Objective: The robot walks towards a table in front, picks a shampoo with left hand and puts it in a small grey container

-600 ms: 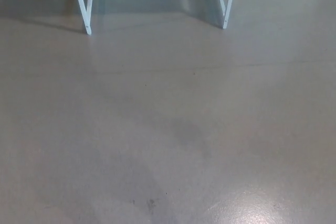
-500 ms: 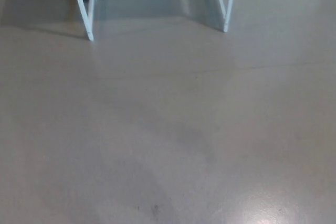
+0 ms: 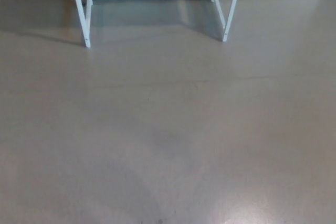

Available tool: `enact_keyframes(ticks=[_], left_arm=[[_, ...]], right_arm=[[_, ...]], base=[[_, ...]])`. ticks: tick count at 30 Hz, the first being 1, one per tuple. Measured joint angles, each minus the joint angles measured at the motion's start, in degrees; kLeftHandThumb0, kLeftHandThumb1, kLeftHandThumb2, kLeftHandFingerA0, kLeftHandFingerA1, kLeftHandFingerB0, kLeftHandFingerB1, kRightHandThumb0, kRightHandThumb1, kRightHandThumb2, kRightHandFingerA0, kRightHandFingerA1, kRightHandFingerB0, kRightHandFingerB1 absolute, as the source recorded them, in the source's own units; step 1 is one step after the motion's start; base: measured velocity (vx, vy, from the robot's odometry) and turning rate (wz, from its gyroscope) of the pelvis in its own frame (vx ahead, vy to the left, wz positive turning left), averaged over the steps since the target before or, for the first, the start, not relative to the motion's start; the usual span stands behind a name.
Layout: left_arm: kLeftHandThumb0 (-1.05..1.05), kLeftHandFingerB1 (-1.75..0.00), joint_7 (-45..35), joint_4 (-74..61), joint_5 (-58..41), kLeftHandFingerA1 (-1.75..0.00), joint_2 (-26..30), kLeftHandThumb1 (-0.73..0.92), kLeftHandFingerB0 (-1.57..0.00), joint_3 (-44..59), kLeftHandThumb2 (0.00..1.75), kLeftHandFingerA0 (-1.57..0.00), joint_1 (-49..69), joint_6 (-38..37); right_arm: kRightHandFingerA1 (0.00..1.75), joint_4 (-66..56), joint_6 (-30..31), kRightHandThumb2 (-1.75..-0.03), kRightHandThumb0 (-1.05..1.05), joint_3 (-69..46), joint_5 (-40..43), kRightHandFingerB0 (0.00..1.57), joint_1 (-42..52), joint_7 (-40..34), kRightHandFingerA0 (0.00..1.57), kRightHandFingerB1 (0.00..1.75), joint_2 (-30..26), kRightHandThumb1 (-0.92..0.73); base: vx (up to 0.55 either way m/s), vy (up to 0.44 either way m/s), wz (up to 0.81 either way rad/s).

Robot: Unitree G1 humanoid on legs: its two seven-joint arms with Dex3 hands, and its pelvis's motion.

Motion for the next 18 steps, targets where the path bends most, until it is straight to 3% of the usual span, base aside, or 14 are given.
enact_keyframes(ticks=[9, 18], left_arm=[[-0.22, -0.38, 0.01, 0.41, -0.07, -0.47, 0.32, 0.61, -0.43, -0.87, 0.58, -0.61, -0.81, -0.14], [-0.22, -0.39, -0.26, 0.49, -0.13, -0.46, 0.17, 0.60, -0.43, -1.61, 0.58, -0.58, -2.05, -0.32]], right_arm=[[0.51, -0.59, -1.15, -0.60, -0.25, -0.51, 0.13, 0.47, -0.02, -0.06, 0.72, 0.39, 0.02, -0.68], [0.50, -0.94, -1.64, -0.60, -0.25, -0.72, 0.16, 0.48, -0.72, -0.40, 0.71, 0.39, 0.17, -0.68]], base=[[0.26, -0.048, 0.12], [0.42, -0.131, 0.14]])
